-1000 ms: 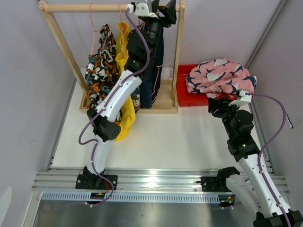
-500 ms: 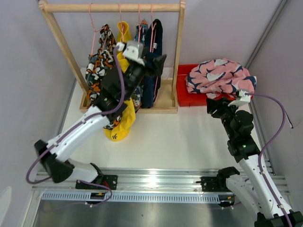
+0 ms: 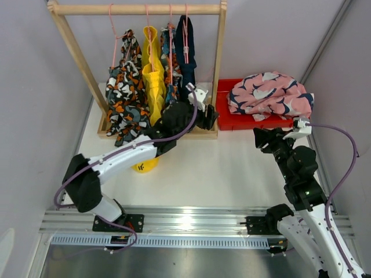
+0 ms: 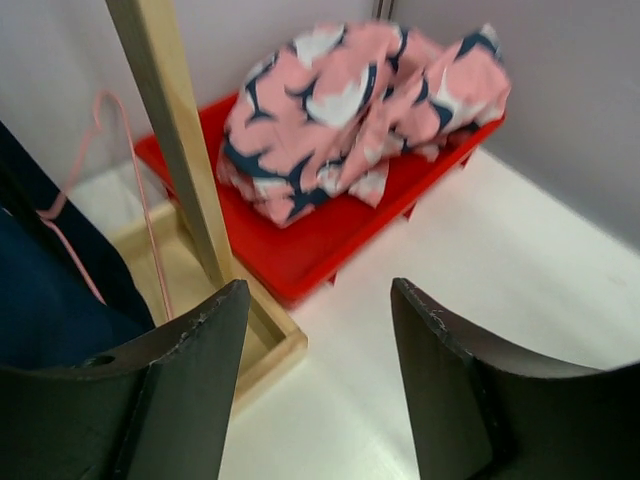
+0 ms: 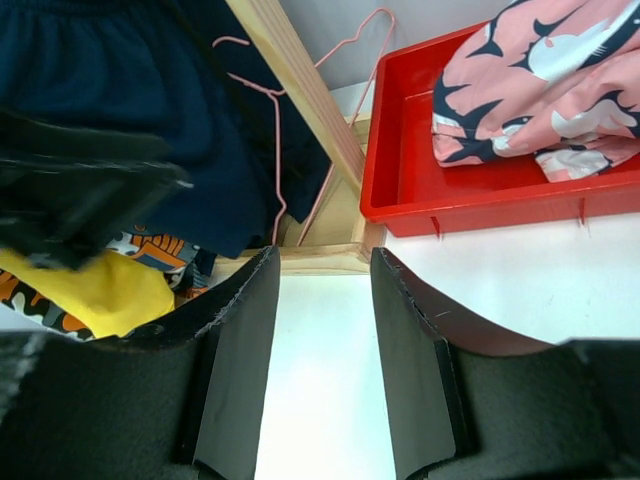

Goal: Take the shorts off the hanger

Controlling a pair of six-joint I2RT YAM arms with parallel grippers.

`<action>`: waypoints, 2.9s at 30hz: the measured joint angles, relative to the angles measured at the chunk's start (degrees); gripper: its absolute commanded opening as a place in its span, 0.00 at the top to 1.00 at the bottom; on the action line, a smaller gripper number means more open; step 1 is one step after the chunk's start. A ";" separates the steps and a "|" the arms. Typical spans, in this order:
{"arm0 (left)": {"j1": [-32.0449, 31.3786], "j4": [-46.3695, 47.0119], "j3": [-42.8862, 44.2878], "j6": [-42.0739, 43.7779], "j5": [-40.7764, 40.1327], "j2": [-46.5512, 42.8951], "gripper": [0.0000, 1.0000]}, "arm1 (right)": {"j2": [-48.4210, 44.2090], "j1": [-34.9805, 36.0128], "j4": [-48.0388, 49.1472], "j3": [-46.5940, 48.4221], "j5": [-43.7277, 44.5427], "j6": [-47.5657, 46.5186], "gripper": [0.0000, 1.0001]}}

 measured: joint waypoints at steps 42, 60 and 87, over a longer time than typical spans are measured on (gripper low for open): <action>9.94 -5.70 15.28 -7.37 -8.07 28.06 0.03 | -3.56 0.11 -5.51 -0.09 1.77 -0.37 0.51; 19.21 -1.05 9.03 -11.69 -2.29 27.41 0.07 | -0.66 0.11 -4.90 -1.97 1.75 -0.33 0.52; 20.17 4.76 8.35 -20.35 10.08 35.82 1.00 | 0.70 0.15 -3.34 -2.49 1.79 -0.33 0.52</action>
